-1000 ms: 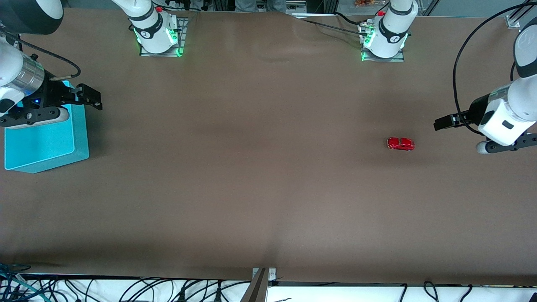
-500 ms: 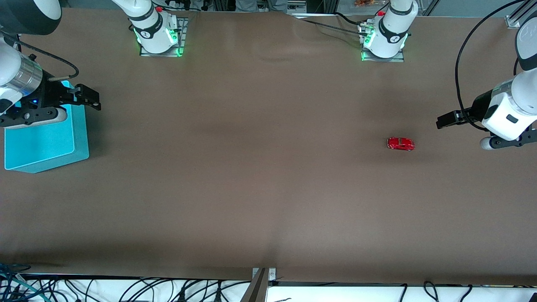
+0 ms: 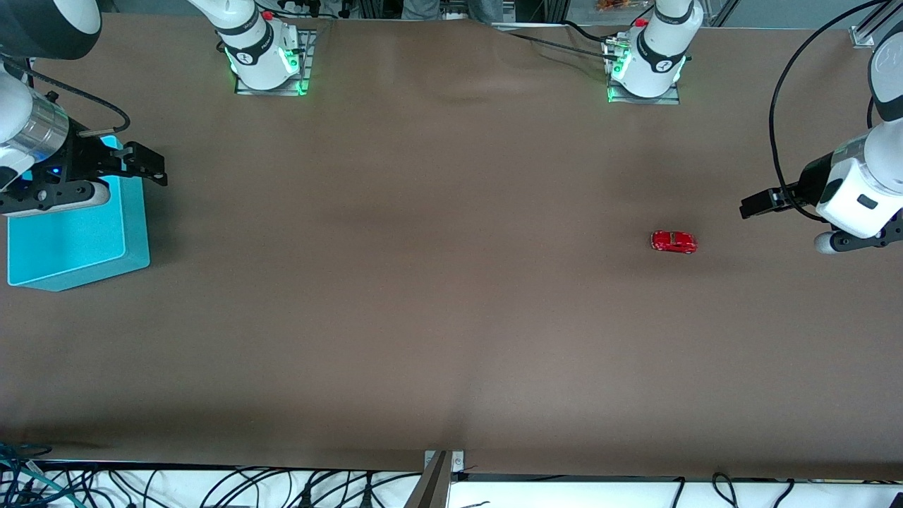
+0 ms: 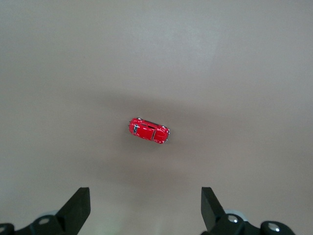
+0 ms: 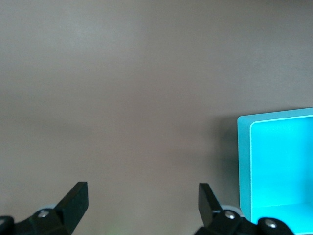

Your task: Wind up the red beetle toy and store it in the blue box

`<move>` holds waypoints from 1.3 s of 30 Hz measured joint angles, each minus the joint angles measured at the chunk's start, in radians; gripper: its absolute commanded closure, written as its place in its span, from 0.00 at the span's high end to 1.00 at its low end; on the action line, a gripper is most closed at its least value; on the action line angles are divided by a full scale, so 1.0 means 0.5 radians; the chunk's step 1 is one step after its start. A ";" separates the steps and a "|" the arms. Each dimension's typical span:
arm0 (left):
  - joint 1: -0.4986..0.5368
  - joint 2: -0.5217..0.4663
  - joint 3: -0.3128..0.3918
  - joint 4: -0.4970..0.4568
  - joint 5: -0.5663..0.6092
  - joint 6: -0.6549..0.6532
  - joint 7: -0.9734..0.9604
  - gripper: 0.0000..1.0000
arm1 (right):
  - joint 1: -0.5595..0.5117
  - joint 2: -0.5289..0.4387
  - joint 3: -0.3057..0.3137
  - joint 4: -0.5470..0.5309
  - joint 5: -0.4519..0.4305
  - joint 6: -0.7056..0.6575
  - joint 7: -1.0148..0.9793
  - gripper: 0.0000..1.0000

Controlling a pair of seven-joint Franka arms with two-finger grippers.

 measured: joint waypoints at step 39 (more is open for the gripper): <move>0.058 0.171 0.031 -0.279 -0.067 0.223 -1.880 1.00 | 0.000 0.000 0.000 0.000 -0.002 -0.002 0.000 1.00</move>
